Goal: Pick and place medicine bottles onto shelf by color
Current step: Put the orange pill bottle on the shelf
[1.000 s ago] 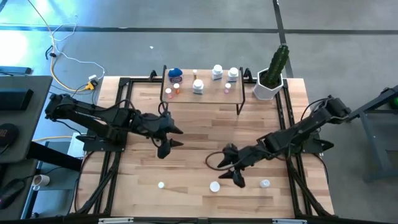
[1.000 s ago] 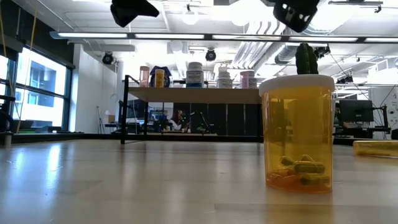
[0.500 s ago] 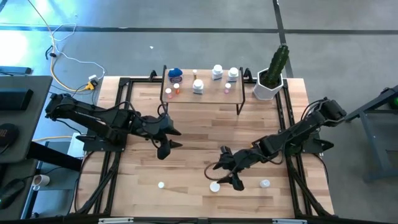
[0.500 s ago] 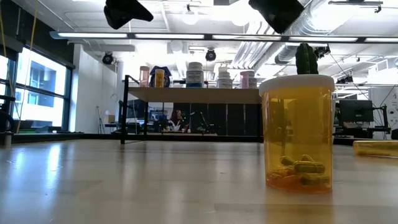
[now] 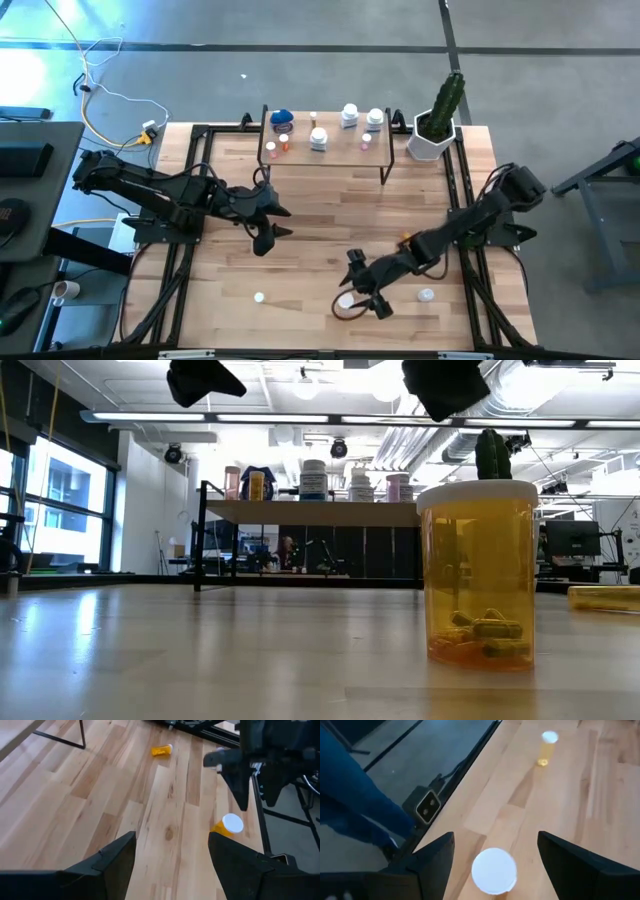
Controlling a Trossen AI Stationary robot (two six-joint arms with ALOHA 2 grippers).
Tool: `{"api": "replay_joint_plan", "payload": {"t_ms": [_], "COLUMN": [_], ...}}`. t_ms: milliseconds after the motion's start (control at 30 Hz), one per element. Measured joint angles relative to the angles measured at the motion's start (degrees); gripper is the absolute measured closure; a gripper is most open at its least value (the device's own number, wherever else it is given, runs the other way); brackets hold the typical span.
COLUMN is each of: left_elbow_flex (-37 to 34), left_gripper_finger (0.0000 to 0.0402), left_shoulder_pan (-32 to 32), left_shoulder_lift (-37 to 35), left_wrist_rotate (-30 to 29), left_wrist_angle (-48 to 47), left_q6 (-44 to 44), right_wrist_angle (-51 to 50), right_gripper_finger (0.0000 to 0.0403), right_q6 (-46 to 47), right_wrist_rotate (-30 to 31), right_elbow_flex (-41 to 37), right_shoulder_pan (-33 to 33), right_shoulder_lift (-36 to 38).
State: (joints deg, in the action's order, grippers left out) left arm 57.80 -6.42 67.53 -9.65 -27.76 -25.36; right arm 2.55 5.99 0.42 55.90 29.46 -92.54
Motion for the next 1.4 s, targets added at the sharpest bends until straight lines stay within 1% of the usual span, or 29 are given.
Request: {"api": "replay_joint_plan", "payload": {"t_ms": [233,400,500,867,967,1100,1233,1400], "left_elbow_flex": [0.00,0.00,0.00,0.00,0.00,0.00,0.00,0.00], "left_gripper_finger": [0.0163,0.0163,0.0163,0.0163,0.0163,0.0163,0.0163,0.0163], "left_shoulder_pan": [0.00,0.00,0.00,-0.02,0.00,-0.02,-0.01,-0.02], "left_shoulder_lift": [0.02,0.02,0.02,0.02,0.02,0.02,0.02,0.02], "left_wrist_rotate": [-0.02,-0.02,-0.24,-1.28,-1.47,-1.51,-1.51,-1.51], "left_wrist_angle": [-0.87,-0.88,-0.91,-0.88,-0.88,-0.86,-0.88,-0.88], "left_q6": [0.00,0.00,-0.02,-0.10,-0.10,-0.07,-0.04,-0.01], "right_wrist_angle": [1.95,2.43,2.57,2.84,2.86,3.03,2.90,4.28], "right_gripper_finger": [0.0125,0.0125,0.0125,0.0125,0.0126,0.0135,0.0151,0.0176], "right_q6": [-0.08,0.55,0.57,0.47,0.47,0.12,0.62,1.48], "right_wrist_rotate": [0.13,-1.51,-1.51,-1.45,-0.22,-0.63,-2.92,-2.47], "right_elbow_flex": [-0.04,-0.04,-0.04,-0.04,-0.04,-0.03,-0.04,-0.04], "right_shoulder_pan": [0.60,0.75,0.86,0.86,0.86,0.95,0.97,1.08], "right_shoulder_lift": [-4.46,-7.16,-8.38,-10.62,-10.62,-11.20,-12.26,-12.28]}}
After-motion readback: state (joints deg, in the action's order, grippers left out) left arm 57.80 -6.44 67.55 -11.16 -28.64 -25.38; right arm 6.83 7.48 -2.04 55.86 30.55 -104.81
